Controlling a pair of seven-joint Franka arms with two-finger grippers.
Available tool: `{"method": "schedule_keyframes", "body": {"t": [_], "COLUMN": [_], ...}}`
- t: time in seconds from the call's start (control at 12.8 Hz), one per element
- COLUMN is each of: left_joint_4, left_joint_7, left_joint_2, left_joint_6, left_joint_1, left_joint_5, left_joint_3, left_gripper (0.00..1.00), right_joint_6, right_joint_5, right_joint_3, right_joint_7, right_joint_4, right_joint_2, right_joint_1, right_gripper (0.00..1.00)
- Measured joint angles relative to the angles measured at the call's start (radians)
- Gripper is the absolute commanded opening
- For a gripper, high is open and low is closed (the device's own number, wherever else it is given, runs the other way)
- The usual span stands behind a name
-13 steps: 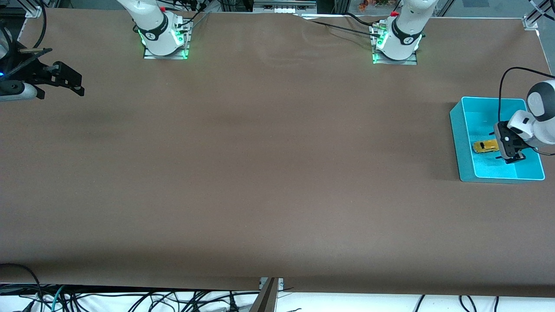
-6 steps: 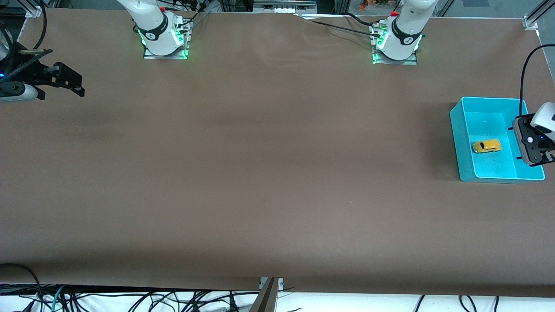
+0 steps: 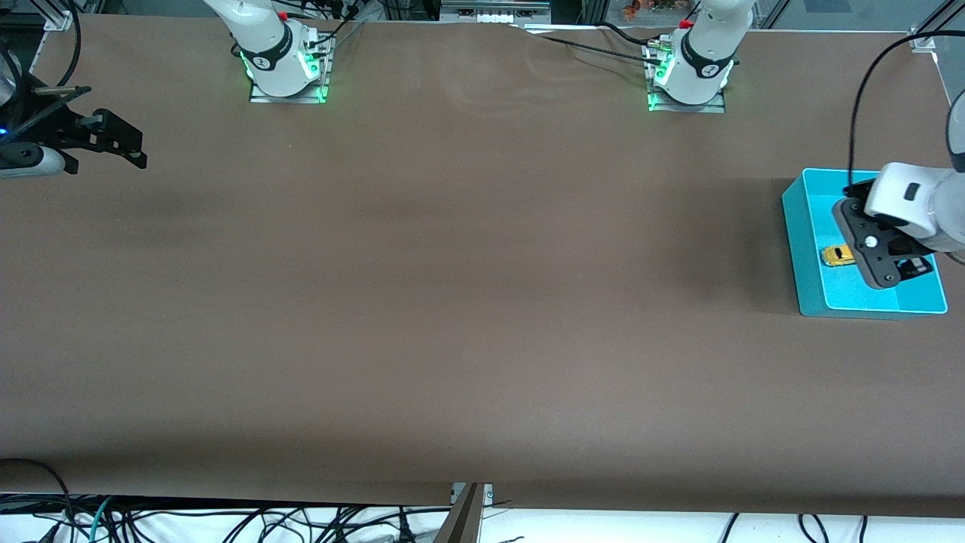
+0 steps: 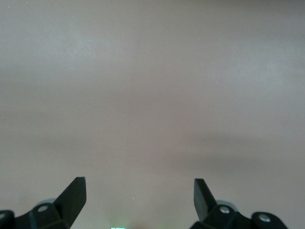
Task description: Wind and store yellow beetle car
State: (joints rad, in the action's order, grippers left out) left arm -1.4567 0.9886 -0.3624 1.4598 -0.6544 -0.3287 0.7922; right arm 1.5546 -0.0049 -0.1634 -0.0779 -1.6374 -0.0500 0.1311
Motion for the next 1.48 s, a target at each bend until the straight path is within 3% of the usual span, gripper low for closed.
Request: {"method": "schedule_keyframes", "body": {"t": [0.31, 0.47, 0.86, 1.09, 1.48], "left_joint_4": [0.043, 0.043, 0.015, -0.111, -0.281], "left_joint_7": [-0.317, -0.415, -0.687, -0.734, -0.883], "left_joint_2": [0.030, 0.085, 0.198, 0.270, 0.406], "left_joint_6": [-0.008, -0.015, 0.012, 0.153, 0.212], "left_joint_1": [0.096, 0.180, 0.472, 0.581, 0.629], "left_joint_5": [0.074, 0.122, 0.208, 0.341, 0.354], "left_joint_3": [0.002, -0.032, -0.348, -0.568, -0.677], "left_gripper": [1.00, 1.00, 1.00, 1.00, 1.00], "right_joint_6": [0.000, 0.000, 0.000, 0.000, -0.001], "right_joint_5": [0.000, 0.000, 0.000, 0.000, 0.000], "right_joint_3": [0.001, 0.001, 0.002, 0.003, 0.003], "right_joint_7": [0.000, 0.000, 0.000, 0.000, 0.000], "right_joint_4": [0.000, 0.000, 0.000, 0.000, 0.000], "right_joint_2": [0.001, 0.001, 0.001, 0.001, 0.002], "right_joint_1": [0.000, 0.000, 0.000, 0.000, 0.001], "right_gripper": [1.00, 1.00, 1.00, 1.00, 1.00]}}
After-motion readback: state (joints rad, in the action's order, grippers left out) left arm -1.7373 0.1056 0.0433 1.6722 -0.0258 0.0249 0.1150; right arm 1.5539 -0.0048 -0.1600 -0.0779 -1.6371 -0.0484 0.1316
